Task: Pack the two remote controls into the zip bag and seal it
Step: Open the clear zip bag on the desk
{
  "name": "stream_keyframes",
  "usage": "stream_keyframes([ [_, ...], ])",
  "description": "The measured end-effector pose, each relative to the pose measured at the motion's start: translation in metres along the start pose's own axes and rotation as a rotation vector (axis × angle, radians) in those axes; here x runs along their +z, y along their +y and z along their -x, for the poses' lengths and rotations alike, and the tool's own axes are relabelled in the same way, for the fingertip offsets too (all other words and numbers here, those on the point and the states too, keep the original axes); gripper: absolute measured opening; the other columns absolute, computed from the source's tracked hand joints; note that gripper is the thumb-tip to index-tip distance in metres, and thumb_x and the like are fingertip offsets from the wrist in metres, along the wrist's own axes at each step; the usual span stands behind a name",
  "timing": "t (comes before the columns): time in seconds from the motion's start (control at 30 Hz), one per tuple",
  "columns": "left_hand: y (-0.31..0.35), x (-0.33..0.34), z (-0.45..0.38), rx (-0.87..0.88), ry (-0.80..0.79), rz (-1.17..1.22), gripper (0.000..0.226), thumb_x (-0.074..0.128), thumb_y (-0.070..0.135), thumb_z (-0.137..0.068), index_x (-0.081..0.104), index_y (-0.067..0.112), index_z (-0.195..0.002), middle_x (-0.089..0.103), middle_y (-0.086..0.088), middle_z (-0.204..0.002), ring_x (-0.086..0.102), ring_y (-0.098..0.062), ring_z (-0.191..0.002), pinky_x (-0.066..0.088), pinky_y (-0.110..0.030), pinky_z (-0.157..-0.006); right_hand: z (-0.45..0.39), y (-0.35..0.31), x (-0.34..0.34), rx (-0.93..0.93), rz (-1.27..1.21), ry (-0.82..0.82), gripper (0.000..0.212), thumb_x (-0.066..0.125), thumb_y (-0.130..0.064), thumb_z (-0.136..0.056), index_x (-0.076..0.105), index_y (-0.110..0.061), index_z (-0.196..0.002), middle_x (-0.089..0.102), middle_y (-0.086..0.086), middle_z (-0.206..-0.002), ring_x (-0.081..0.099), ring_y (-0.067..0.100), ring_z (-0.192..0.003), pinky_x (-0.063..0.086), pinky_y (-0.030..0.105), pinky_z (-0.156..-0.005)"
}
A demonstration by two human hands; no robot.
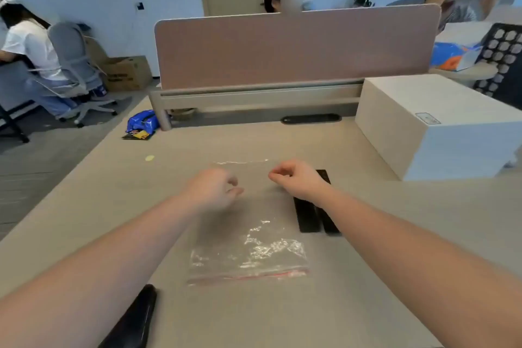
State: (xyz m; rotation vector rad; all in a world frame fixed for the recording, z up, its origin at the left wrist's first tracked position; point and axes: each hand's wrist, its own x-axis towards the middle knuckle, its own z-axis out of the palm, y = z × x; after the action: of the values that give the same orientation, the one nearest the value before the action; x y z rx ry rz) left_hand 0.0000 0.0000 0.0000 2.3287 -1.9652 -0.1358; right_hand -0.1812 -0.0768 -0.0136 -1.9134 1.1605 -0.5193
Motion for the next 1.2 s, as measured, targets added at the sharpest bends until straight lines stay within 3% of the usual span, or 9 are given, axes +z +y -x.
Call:
stream_keyframes([
  [0.3,0.042,0.030,0.098,0.192,-0.133,-0.027,0.062,0.073,0.059,-0.067,0.058,0.025,-0.117,0.058,0.005,-0.120,0.056,-0.016,-0.110,0.039,-0.024,-0.078,0.071,0.035,0.001,-0.128,0.252,-0.020,0.020,0.061,-0.023,-0.088,0.071,-0.013,-0.102,0.072,0.003,-0.110,0.064,0.017,-0.105,0.048,0.031,-0.099],
  [0.4,0.043,0.033,0.105,0.268,-0.122,-0.112,0.050,0.067,0.051,-0.079,0.058,0.023,-0.118,0.059,0.002,-0.120,0.056,-0.020,-0.110,0.042,-0.026,-0.080,0.077,0.034,-0.006,-0.136,0.252,0.003,0.020,0.062,-0.023,-0.088,0.071,-0.013,-0.104,0.072,0.002,-0.111,0.063,0.016,-0.105,0.048,0.028,-0.097],
  [0.53,0.042,0.038,0.109,0.347,-0.115,-0.113,0.022,0.057,0.030,-0.090,0.070,0.016,-0.101,0.067,-0.005,-0.108,0.062,-0.025,-0.100,0.046,-0.028,-0.078,0.084,0.034,-0.005,-0.132,0.248,-0.017,0.022,0.062,-0.022,-0.088,0.070,-0.012,-0.105,0.071,0.003,-0.112,0.063,0.017,-0.106,0.048,0.031,-0.099],
  [0.7,0.042,0.045,0.109,0.387,-0.072,-0.261,0.024,0.045,0.021,-0.090,0.067,0.014,-0.095,0.065,-0.005,-0.108,0.059,-0.028,-0.101,0.048,-0.033,-0.075,0.085,0.036,-0.005,-0.141,0.223,-0.012,0.021,0.061,-0.021,-0.089,0.070,-0.011,-0.105,0.071,0.003,-0.112,0.063,0.017,-0.106,0.048,0.028,-0.096],
  [0.77,0.045,0.046,0.107,0.340,-0.052,-0.252,0.023,0.043,0.020,-0.090,0.065,0.015,-0.095,0.064,-0.004,-0.109,0.059,-0.028,-0.101,0.048,-0.033,-0.074,0.086,0.034,-0.005,-0.130,0.198,0.018,0.019,0.060,-0.021,-0.089,0.070,-0.010,-0.101,0.071,0.003,-0.105,0.063,0.017,-0.100,0.048,0.028,-0.092],
  [0.87,0.048,0.042,0.102,0.218,0.009,-0.086,0.017,0.046,0.022,-0.092,0.061,0.015,-0.095,0.065,-0.007,-0.107,0.059,-0.030,-0.099,0.049,-0.035,-0.079,0.096,0.028,-0.002,-0.120,0.107,0.121,0.020,0.061,-0.027,-0.088,0.068,-0.012,-0.078,0.062,-0.001,-0.073,0.057,0.016,-0.074,0.049,0.031,-0.076],
  [0.97,0.052,0.038,0.097,0.124,0.109,0.126,0.010,0.053,0.026,-0.093,0.058,0.020,-0.087,0.066,-0.008,-0.100,0.060,-0.029,-0.095,0.047,-0.033,-0.078,0.116,0.019,0.008,-0.075,0.030,0.046,0.036,0.061,-0.038,-0.088,0.061,-0.017,-0.058,0.052,-0.003,-0.057,0.048,0.011,-0.055,0.042,0.026,-0.056],
  [1.13,0.059,0.041,0.098,0.074,0.146,0.326,0.006,0.059,0.014,-0.088,0.064,0.012,-0.087,0.069,-0.011,-0.093,0.061,-0.028,-0.090,0.047,-0.033,-0.078,0.137,0.013,0.033,0.081,-0.092,-0.187,0.042,0.054,-0.048,-0.089,0.069,-0.009,-0.093,0.073,0.007,-0.085,0.060,0.011,-0.060,0.047,0.020,-0.053],
  [1.2,0.060,0.042,0.100,0.082,0.122,0.391,0.012,0.056,0.004,-0.084,0.065,0.013,-0.084,0.069,-0.009,-0.086,0.062,-0.029,-0.086,0.049,-0.034,-0.078,0.135,0.011,0.039,0.109,-0.179,-0.182,0.039,0.053,-0.048,-0.090,0.067,-0.012,-0.093,0.074,0.008,-0.091,0.061,0.011,-0.059,0.046,0.022,-0.049],
])
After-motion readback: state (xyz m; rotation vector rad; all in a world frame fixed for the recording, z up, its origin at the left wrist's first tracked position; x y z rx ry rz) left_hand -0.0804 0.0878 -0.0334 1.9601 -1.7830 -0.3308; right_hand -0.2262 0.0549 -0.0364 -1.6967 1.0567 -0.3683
